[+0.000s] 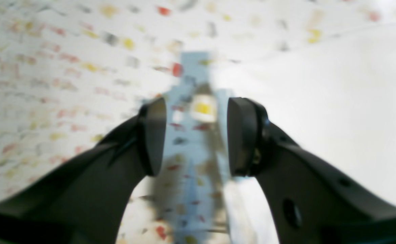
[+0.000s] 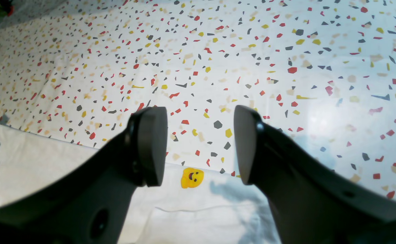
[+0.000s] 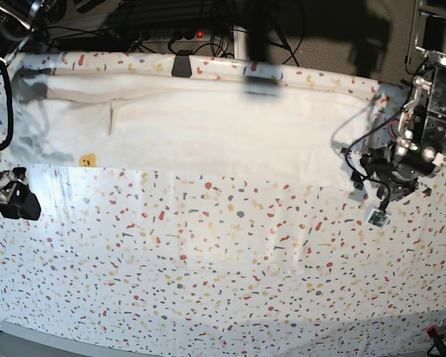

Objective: Fold the T-shirt properly
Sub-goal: 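Move the right gripper up and away from the folded end, then lift the other shirt end with the left gripper toward the middle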

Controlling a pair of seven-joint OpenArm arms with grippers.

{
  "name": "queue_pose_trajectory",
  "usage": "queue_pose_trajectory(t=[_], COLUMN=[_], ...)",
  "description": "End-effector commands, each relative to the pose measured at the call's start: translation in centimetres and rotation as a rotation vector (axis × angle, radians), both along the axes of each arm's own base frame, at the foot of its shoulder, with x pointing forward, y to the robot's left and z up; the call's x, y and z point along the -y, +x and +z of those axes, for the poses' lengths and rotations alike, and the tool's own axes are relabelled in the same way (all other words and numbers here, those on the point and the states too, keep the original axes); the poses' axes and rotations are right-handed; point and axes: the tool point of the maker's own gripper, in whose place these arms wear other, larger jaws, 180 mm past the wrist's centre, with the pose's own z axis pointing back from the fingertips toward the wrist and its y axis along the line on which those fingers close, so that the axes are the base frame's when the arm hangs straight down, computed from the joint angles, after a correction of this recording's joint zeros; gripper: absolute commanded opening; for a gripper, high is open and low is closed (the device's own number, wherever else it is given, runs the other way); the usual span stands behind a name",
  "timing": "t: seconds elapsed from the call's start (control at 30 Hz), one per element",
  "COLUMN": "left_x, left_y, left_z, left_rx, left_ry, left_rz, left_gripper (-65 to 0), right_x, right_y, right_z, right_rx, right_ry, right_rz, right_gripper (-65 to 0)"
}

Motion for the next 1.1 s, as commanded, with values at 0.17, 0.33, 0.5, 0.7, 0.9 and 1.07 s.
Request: queue_pose_trajectory(t=[0.17,0.33,0.5,0.7,0.9,1.07], left_x=[-1.3,-1.3,-1.3,-0.2,1.1,1.0], left_y=[-0.5,-2.3,-3.9,-3.4,-3.4,-3.9], left_z=[1.5,-1.2,-4.3,-3.9,-3.6,-3.9], left_rx=[-0.036,-0.170,-0.290,-0.271,-0.280,-0.298], left_ry=[-0.070,-0.207,-0.351,-0.440,-0.498,-0.489], left_rz=[-0.066,-0.078,-0.032,-0.019,-0.030,-0.030], left_gripper=[-36.4,-36.4,-36.4,-36.4,-36.4,-36.4], right_x=[0.2,0.2,-0.4,-2.5,-4.4,-5.1], right_y=[0.2,0.1,-0.1,-1.9,-6.6,-12.1], right_z=[1.5,1.4,2.1,2.7,-1.5,-3.7], right_rx=[0.030,0.022,0.035,0.045,-0.086,-0.179], right_ry=[-0.018,-0.020,-0.052,-0.152,-0.218,-0.204], right_rz=[0.013,0.014,0.029,0.071,0.069,0.019], right_gripper=[-33.4,-33.4,-33.4,-33.5,-33.6,-33.6])
